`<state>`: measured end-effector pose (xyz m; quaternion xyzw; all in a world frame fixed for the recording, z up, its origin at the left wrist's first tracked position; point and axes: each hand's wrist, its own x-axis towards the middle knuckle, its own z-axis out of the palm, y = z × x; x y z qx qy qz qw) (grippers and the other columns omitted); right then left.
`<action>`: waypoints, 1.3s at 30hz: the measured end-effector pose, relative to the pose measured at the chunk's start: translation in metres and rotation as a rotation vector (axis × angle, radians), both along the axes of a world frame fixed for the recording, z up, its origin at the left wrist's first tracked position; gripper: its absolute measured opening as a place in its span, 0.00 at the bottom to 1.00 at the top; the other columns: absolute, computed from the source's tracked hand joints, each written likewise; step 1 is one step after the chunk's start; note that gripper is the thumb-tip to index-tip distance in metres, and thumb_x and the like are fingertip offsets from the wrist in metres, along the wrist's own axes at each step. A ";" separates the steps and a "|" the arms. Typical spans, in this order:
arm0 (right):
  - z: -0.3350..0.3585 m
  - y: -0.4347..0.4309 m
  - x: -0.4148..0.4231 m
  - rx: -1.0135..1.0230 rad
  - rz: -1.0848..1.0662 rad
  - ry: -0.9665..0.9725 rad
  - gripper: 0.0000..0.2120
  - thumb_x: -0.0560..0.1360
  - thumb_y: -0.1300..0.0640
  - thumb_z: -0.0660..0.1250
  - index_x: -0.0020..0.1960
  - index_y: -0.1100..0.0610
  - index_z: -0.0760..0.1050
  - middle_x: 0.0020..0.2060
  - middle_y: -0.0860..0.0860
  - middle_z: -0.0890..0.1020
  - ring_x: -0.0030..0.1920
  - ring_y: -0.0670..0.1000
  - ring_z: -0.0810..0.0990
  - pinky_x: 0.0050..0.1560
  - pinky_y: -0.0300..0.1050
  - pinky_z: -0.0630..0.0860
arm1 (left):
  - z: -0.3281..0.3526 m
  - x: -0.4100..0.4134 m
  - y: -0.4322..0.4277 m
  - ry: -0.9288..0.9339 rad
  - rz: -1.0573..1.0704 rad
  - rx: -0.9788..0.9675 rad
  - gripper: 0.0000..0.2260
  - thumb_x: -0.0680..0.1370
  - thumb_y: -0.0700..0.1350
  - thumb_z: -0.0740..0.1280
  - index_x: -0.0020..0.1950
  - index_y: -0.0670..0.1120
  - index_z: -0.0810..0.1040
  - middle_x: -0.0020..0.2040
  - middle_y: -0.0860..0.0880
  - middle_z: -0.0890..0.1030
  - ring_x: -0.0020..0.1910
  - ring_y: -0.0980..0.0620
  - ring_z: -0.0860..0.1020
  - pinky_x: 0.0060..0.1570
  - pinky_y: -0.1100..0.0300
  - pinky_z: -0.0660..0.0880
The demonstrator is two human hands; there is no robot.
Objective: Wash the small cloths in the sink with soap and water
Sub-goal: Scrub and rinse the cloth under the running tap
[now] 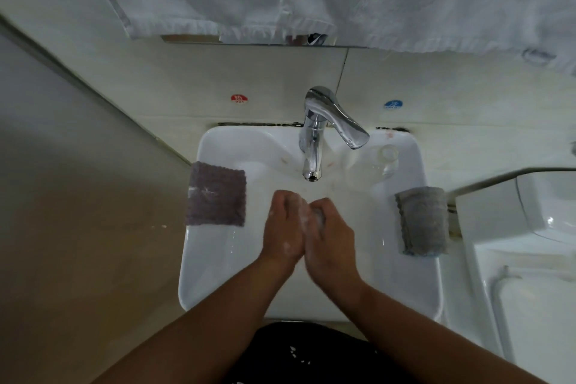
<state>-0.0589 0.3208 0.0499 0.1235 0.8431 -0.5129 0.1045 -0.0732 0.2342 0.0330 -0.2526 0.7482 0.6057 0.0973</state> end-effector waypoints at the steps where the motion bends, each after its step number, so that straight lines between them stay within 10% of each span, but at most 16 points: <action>1: 0.002 -0.003 0.005 -0.003 0.031 0.026 0.06 0.81 0.48 0.64 0.47 0.48 0.73 0.35 0.43 0.81 0.38 0.39 0.80 0.37 0.31 0.70 | 0.000 0.001 -0.001 0.008 0.006 0.009 0.07 0.85 0.45 0.58 0.47 0.48 0.70 0.43 0.48 0.78 0.44 0.48 0.78 0.49 0.55 0.75; 7: -0.011 0.015 -0.033 0.001 -0.151 -0.076 0.10 0.81 0.49 0.64 0.45 0.53 0.74 0.36 0.46 0.81 0.38 0.44 0.79 0.41 0.43 0.68 | 0.018 0.020 0.004 0.140 -0.191 0.019 0.07 0.84 0.41 0.59 0.48 0.40 0.72 0.38 0.57 0.77 0.35 0.57 0.74 0.34 0.64 0.71; 13: 0.004 -0.001 -0.004 0.035 0.021 0.057 0.08 0.81 0.48 0.64 0.45 0.50 0.73 0.34 0.45 0.80 0.36 0.39 0.79 0.39 0.36 0.71 | 0.019 0.010 0.004 0.059 -0.091 -0.024 0.07 0.85 0.42 0.60 0.47 0.47 0.72 0.37 0.54 0.75 0.40 0.57 0.74 0.43 0.69 0.71; 17: -0.006 0.017 -0.036 0.026 -0.135 -0.041 0.13 0.81 0.47 0.63 0.43 0.54 0.74 0.35 0.46 0.80 0.37 0.43 0.78 0.43 0.47 0.73 | 0.026 0.021 0.014 0.062 -0.040 0.139 0.10 0.83 0.50 0.60 0.43 0.51 0.71 0.34 0.54 0.75 0.32 0.54 0.72 0.32 0.56 0.70; 20: 0.003 0.008 -0.012 0.022 -0.045 -0.041 0.14 0.82 0.46 0.62 0.43 0.53 0.73 0.33 0.46 0.79 0.35 0.41 0.78 0.37 0.37 0.70 | 0.017 0.007 0.009 0.012 0.064 0.071 0.07 0.83 0.51 0.61 0.48 0.51 0.73 0.43 0.50 0.81 0.41 0.51 0.80 0.41 0.53 0.77; 23: 0.007 0.004 -0.002 0.037 0.034 0.021 0.11 0.82 0.48 0.64 0.42 0.51 0.71 0.31 0.44 0.78 0.33 0.40 0.77 0.34 0.30 0.68 | 0.015 0.006 0.009 -0.036 0.116 0.132 0.07 0.84 0.49 0.60 0.49 0.49 0.74 0.45 0.48 0.82 0.42 0.54 0.82 0.43 0.59 0.79; 27: -0.011 0.019 -0.034 0.013 -0.146 -0.049 0.14 0.81 0.46 0.63 0.42 0.54 0.74 0.34 0.47 0.80 0.37 0.45 0.78 0.42 0.45 0.72 | 0.024 0.022 0.018 0.009 -0.019 0.214 0.10 0.83 0.51 0.60 0.43 0.51 0.72 0.33 0.52 0.76 0.30 0.52 0.72 0.29 0.55 0.70; 34: 0.001 0.008 -0.003 0.001 -0.025 0.038 0.12 0.81 0.46 0.65 0.42 0.51 0.72 0.32 0.46 0.79 0.35 0.42 0.78 0.35 0.34 0.70 | 0.024 0.012 0.014 0.003 0.012 0.142 0.08 0.85 0.45 0.58 0.49 0.44 0.71 0.42 0.47 0.79 0.39 0.57 0.79 0.40 0.64 0.76; 39: -0.008 0.019 -0.034 -0.026 -0.165 -0.073 0.14 0.81 0.45 0.63 0.42 0.52 0.75 0.34 0.47 0.81 0.35 0.42 0.78 0.39 0.42 0.70 | 0.019 0.017 0.019 0.054 -0.087 0.108 0.09 0.80 0.56 0.59 0.47 0.52 0.71 0.38 0.52 0.78 0.36 0.50 0.76 0.35 0.51 0.73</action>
